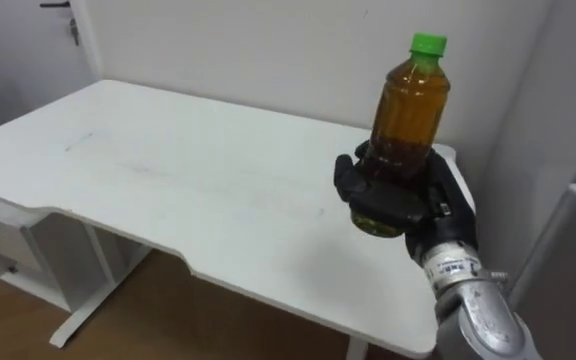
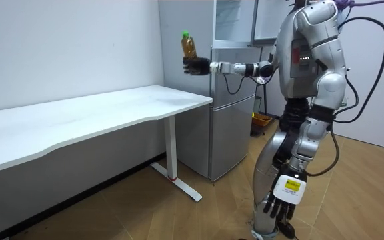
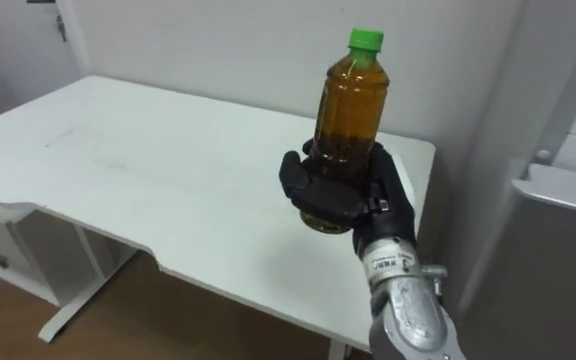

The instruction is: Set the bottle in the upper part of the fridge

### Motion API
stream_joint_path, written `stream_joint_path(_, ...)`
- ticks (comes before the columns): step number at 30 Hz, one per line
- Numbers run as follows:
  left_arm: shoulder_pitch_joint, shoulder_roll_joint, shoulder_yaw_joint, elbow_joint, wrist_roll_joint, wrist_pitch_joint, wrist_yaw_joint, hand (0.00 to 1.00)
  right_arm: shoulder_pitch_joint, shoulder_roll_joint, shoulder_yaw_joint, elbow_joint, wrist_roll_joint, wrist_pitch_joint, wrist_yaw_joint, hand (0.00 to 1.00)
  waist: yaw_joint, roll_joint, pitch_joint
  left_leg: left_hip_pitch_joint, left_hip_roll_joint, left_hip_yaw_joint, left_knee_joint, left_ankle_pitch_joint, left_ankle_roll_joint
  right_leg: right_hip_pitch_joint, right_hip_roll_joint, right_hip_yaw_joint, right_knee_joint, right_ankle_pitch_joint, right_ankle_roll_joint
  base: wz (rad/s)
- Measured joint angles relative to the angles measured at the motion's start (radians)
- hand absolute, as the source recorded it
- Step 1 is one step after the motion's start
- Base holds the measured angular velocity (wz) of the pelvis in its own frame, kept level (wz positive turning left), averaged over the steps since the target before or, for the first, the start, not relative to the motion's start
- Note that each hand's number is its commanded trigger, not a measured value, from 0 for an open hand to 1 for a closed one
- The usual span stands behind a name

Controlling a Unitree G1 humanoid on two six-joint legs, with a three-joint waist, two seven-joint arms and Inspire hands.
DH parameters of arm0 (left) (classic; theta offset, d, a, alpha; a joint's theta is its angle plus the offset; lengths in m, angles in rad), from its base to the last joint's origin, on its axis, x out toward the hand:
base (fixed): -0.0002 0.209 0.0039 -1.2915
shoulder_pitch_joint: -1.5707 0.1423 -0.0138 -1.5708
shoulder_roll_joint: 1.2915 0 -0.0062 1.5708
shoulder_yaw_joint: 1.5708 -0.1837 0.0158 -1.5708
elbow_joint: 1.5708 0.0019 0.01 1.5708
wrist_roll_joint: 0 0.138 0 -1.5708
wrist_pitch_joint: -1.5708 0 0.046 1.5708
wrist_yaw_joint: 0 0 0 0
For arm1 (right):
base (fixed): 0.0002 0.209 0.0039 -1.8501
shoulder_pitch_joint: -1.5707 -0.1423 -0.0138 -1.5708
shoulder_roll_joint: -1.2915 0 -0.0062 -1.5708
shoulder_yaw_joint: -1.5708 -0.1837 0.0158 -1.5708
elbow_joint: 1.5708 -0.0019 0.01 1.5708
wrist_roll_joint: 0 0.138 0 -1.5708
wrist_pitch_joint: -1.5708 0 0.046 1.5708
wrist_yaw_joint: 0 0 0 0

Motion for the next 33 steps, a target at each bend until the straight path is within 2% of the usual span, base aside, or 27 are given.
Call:
stream_joint_path(2, 0.008, 0.001, 0.012, 0.001, 0.0, 0.001, 0.0, 0.0, 0.016, -0.009, 0.0, -0.038, -0.004, 0.007, 0.009, 1.0, -0.011, -0.006, -0.0044, 0.018, 0.002, 0.004, -0.006, 0.0, 0.0, 0.015, 0.004, 0.008, -0.007, 0.0, 0.0, -0.09)
stream_joint_path(5, 0.008, 0.002, 0.02, 0.003, 0.008, 0.009, 0.0, 0.0, 0.032, -0.02, 0.0, -0.078, -0.01, 0.008, 0.022, 1.0, -0.012, -0.007, -0.0053, 0.051, 0.008, 0.019, -0.015, -0.002, -0.003, 0.038, 0.011, 0.027, -0.014, 0.004, -0.001, -0.16)
stream_joint_path(9, 0.012, -0.001, 0.059, 0.019, 0.04, 0.015, 0.006, 0.0, 0.033, -0.026, -0.002, -0.121, -0.054, 0.025, 0.016, 1.0, -0.034, -0.011, -0.0082, 0.074, 0.011, 0.027, -0.017, -0.004, -0.006, 0.058, 0.014, 0.031, -0.016, 0.004, -0.001, -0.03)
stream_joint_path(13, 0.017, -0.006, 0.091, 0.02, 0.039, 0.028, 0.009, 0.0, 0.036, -0.033, -0.014, -0.166, -0.115, 0.03, 0.021, 1.0, -0.042, -0.015, -0.0084, 0.09, 0.013, 0.043, -0.02, -0.007, -0.007, 0.062, 0.016, 0.054, -0.015, 0.004, -0.002, -0.13)
stream_joint_path(17, 0.017, -0.007, 0.1, 0.019, 0.039, 0.027, 0.015, 0.0, 0.102, -0.033, -0.057, -0.257, -0.148, 0.031, 0.03, 1.0, -0.049, -0.017, -0.0078, 0.101, 0.015, 0.054, -0.02, -0.012, -0.006, 0.07, 0.016, 0.058, -0.015, 0.004, -0.002, -0.07)
stream_joint_path(21, 0.023, -0.006, 0.101, 0.022, 0.042, 0.026, 0.015, 0.0, 0.138, -0.037, -0.1, -0.318, -0.148, 0.031, 0.055, 1.0, -0.092, -0.016, -0.0068, 0.106, 0.015, 0.053, -0.018, -0.015, -0.007, 0.077, 0.017, 0.058, -0.016, 0.004, -0.001, -0.01)
stream_joint_path(25, 0.023, -0.003, 0.101, 0.031, 0.061, 0.023, 0.004, 0.0, 0.138, -0.068, -0.164, -0.338, -0.148, 0.031, 0.059, 1.0, -0.115, -0.015, -0.0056, 0.11, 0.016, 0.059, -0.019, -0.015, -0.007, 0.076, 0.018, 0.065, -0.015, 0.004, -0.001, -0.04)
stream_joint_path(29, 0.024, -0.002, 0.101, 0.038, 0.061, 0.022, -0.003, 0.0, 0.138, -0.071, -0.192, -0.352, -0.149, 0.031, 0.061, 1.0, -0.123, -0.012, -0.0039, 0.12, 0.022, 0.081, -0.022, -0.021, -0.009, 0.071, 0.022, 0.09, -0.014, 0.004, -0.001, -0.19)
stream_joint_path(33, 0.026, -0.001, 0.107, 0.04, 0.061, 0.023, -0.01, 0.0, 0.138, -0.072, -0.235, -0.372, -0.157, 0.031, 0.065, 1.0, -0.15, -0.012, -0.0039, 0.122, 0.028, 0.098, -0.012, -0.034, -0.011, 0.071, 0.027, 0.111, -0.017, 0.004, -0.001, -0.11)
